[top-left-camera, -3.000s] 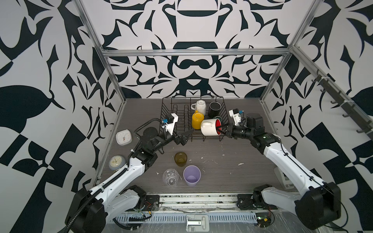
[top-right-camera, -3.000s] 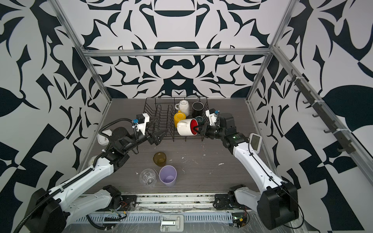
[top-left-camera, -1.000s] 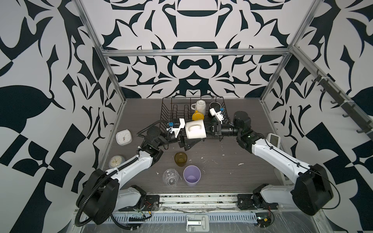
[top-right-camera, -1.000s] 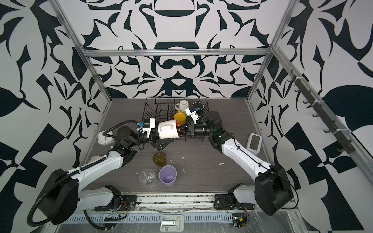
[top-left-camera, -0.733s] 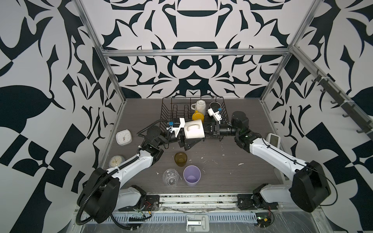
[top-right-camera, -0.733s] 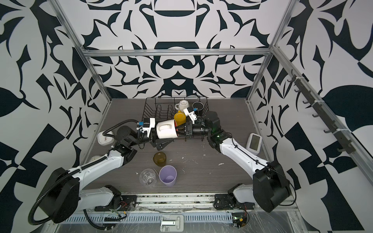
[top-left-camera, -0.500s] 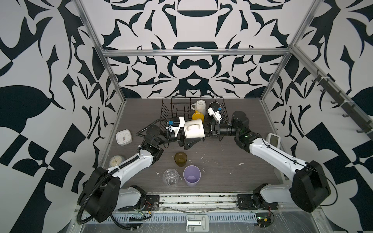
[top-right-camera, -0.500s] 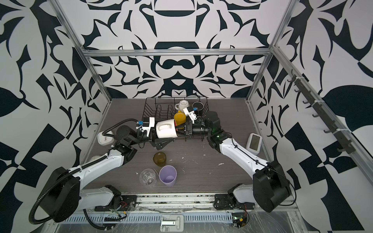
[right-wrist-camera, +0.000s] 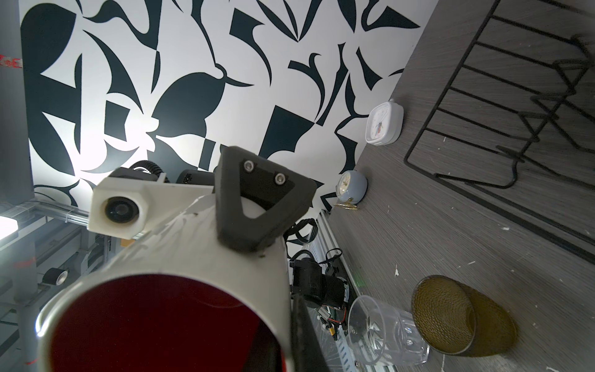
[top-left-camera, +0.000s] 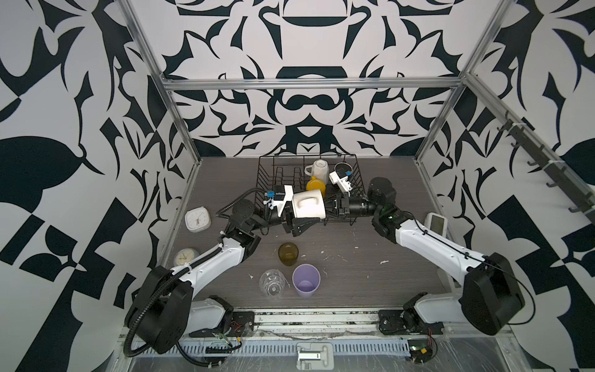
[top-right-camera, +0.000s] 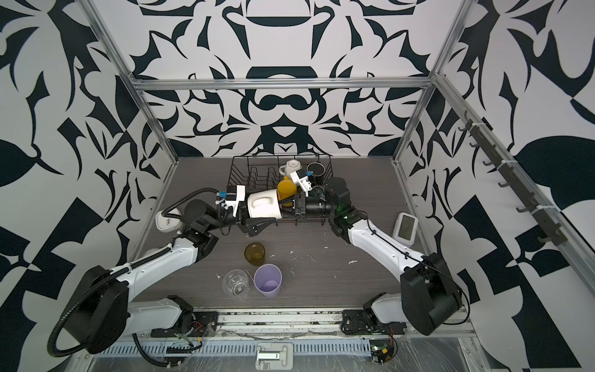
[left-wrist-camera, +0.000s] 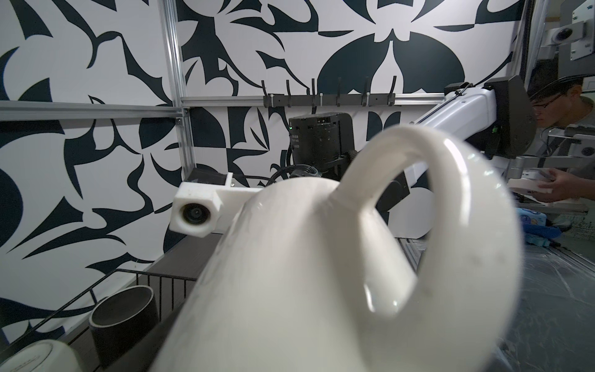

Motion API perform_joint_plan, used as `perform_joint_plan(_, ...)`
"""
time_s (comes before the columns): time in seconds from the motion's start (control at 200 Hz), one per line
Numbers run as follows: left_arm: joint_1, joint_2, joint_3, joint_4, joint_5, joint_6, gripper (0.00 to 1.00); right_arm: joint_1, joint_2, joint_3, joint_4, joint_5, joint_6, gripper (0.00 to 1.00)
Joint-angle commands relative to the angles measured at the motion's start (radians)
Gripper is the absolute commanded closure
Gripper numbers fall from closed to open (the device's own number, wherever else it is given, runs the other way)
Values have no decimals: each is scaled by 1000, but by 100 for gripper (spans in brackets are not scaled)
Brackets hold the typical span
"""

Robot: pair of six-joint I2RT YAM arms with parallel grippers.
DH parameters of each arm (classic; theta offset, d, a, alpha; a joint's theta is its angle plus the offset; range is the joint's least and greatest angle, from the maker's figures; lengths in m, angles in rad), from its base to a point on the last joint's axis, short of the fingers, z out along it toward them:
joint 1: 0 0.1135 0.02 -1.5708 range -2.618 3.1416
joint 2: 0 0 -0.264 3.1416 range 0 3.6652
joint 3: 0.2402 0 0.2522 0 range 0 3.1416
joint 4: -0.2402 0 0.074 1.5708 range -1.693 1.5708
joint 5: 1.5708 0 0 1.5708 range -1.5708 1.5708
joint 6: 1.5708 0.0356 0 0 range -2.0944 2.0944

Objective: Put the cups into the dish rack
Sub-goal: 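Close the left gripper on the mug while the right gripper opens and withdraws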

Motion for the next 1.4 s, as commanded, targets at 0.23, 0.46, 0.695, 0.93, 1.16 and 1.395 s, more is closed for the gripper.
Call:
perform_joint_plan(0.23,-6,1,32,10,-42,-43,97,10,4,25,103,17,11,100)
perform_joint_plan(0.46,-6,-59,42,-66,-154,-69,100,6,6,46,54,33,-23,100)
perform_joint_plan(0.695,-6,-114,91,-254,-211,-54,100,-30,-15,45,-17,63,-59,91)
perform_joint_plan(0.93,-6,-156,179,-529,-300,-25,100,-92,-59,39,-145,97,-139,79)
perform_joint_plan(1.16,-6,-168,162,-494,-288,-25,100,-97,-60,31,-145,96,-136,69)
perform_joint_plan(1.395,-6,-139,258,-690,-323,12,100,-137,-115,33,-283,155,-217,52)
